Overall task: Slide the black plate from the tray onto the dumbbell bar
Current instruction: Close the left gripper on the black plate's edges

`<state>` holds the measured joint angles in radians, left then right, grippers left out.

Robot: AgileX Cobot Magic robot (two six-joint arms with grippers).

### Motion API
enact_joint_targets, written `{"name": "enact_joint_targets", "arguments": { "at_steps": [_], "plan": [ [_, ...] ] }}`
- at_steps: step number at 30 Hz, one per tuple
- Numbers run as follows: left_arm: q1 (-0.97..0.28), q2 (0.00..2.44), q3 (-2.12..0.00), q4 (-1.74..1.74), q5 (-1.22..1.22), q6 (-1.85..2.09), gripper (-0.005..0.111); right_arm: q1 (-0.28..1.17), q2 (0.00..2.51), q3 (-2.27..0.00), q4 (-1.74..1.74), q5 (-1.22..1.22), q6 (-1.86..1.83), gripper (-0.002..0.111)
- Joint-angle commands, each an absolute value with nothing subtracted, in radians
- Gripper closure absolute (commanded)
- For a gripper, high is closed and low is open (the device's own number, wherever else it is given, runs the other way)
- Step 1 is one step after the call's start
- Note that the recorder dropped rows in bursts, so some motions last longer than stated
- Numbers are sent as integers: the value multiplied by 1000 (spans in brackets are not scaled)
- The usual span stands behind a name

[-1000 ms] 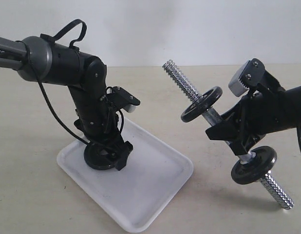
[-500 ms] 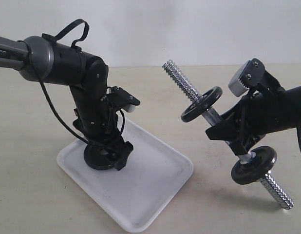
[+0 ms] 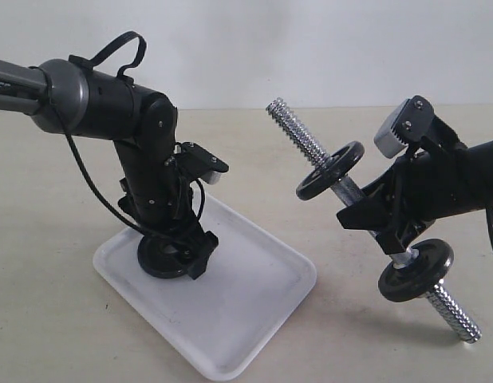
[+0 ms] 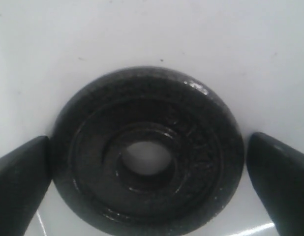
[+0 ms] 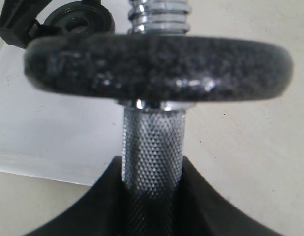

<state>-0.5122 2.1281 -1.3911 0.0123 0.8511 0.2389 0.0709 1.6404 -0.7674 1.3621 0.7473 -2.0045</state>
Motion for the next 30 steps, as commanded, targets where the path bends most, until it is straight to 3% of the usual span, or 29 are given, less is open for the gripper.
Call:
{"name": "enact_joint_targets", "arguments": {
  "at_steps": [1, 5, 11, 13, 25, 27, 30],
  "plan": [
    [-517, 2176, -1384, 42, 866, 225, -3, 69, 1587, -802, 1488, 867, -1995, 108],
    [-517, 2190, -1384, 34, 884, 192, 2, 69, 1587, -802, 1488, 865, -1995, 108],
    [-517, 2190, -1384, 29, 887, 187, 36, 69, 1587, -802, 1486, 860, -1995, 108],
    [-517, 2190, -1384, 15, 887, 187, 43, 69, 1587, -802, 1483, 860, -1995, 108],
    [-517, 2190, -1384, 13, 889, 168, 49, 69, 1587, -802, 1483, 860, -1990, 108],
    [-517, 2190, -1384, 13, 889, 168, 58, 69, 1587, -802, 1483, 860, -1990, 108],
    [-517, 2190, -1384, 13, 889, 168, 81, 69, 1587, -802, 1483, 860, -1989, 108]
  ]
}}
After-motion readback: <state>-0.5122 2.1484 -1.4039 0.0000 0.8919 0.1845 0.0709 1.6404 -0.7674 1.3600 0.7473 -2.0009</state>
